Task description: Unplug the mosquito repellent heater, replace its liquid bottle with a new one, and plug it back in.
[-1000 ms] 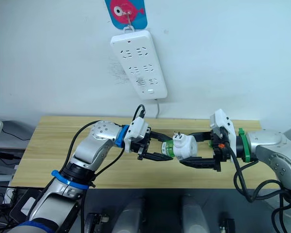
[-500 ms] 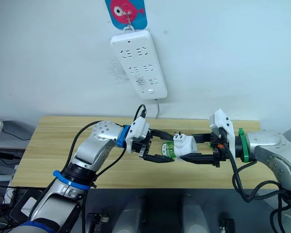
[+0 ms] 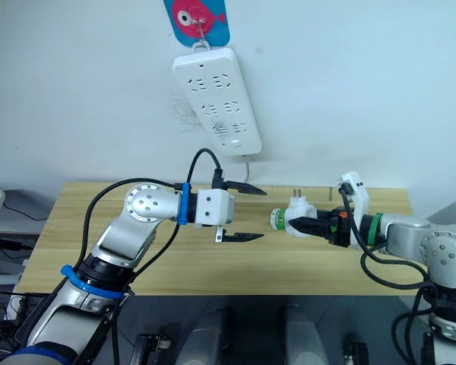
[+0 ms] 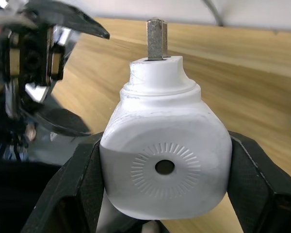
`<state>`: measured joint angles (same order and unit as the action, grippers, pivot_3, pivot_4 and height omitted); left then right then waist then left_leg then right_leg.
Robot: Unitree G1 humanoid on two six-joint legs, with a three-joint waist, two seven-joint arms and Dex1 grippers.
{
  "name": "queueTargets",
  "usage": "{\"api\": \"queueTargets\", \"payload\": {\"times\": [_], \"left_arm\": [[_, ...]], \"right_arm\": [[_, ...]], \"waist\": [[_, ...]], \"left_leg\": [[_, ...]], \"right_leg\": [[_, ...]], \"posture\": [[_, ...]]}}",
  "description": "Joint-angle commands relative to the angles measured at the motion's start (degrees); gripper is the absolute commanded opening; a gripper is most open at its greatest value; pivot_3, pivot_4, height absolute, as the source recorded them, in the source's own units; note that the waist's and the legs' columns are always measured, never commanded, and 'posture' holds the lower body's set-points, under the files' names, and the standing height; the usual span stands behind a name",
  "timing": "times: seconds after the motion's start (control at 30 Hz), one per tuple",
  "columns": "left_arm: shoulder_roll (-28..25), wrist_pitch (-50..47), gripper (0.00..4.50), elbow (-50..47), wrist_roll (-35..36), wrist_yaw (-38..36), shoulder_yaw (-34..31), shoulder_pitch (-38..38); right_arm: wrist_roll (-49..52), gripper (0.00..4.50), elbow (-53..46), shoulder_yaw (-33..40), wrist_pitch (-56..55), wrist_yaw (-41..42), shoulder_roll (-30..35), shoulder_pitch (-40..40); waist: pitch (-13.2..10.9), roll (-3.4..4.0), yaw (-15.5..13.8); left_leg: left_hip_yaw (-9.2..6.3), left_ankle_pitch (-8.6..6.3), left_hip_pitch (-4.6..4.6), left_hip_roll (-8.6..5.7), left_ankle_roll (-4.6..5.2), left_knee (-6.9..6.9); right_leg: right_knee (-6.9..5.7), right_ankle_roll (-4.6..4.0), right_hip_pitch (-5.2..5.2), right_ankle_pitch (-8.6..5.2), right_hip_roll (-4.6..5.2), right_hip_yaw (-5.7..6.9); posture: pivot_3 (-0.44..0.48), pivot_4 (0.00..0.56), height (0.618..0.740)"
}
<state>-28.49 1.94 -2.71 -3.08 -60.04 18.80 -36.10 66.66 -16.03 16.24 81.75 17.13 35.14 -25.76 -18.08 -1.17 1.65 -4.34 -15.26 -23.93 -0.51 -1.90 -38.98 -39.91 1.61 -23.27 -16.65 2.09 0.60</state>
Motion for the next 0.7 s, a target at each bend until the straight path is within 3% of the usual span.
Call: {"api": "queueTargets", "payload": {"times": [0.03,0.27,0.5,0.6,0.7], "left_arm": [[2.2,-1.0,4.5,-1.4,-3.4,4.2,1.6,-0.8],[4.3,-2.4,4.5,0.7,-6.8,6.0,3.7,-2.2],[6.0,-1.5,4.5,4.0,-11.9,10.5,5.7,-2.7],[7.0,-1.3,3.89,4.7,-12.0,11.0,5.9,-3.0],[7.3,-0.5,2.97,5.1,-12.6,11.5,6.0,-3.6]], "right_arm": [[5.4,3.01,1.1,4.8,4.2,-9.0,-3.2,-3.4],[15.2,3.01,2.1,6.6,5.3,-22.0,-6.4,-5.1],[34.6,3.01,1.2,0.3,-4.8,-36.2,-1.3,-2.0],[41.7,3.01,0.1,-3.6,-10.7,-40.7,2.3,-0.7],[45.8,3.01,-0.8,-6.8,-14.8,-42.4,5.5,-0.2]], "waist": [[0.0,0.01,0.0],[0.0,0.03,0.0],[0.0,0.05,0.2],[0.0,0.05,0.2],[0.1,0.05,0.2]], "left_leg": [[0.01,0.0,0.0,-0.01,0.0,0.0],[0.02,-0.01,-0.02,-0.01,0.02,0.02],[0.05,-0.02,-0.03,0.0,0.04,0.02],[0.07,-0.02,-0.06,-0.01,0.04,0.0],[0.07,-0.02,-0.06,0.0,0.04,0.0]], "right_leg": [[-0.01,0.0,-0.01,0.0,0.0,0.0],[-0.03,0.0,-0.04,0.0,0.0,0.0],[-0.04,0.0,-0.04,0.0,0.0,-0.01],[-0.03,0.0,-0.04,0.0,0.01,-0.01],[-0.03,0.0,-0.05,0.0,0.0,0.0]], "posture": [[0.003,0.256,0.74],[-0.004,0.254,0.74],[-0.027,0.247,0.74],[-0.032,0.245,0.74],[-0.032,0.245,0.74]]}}
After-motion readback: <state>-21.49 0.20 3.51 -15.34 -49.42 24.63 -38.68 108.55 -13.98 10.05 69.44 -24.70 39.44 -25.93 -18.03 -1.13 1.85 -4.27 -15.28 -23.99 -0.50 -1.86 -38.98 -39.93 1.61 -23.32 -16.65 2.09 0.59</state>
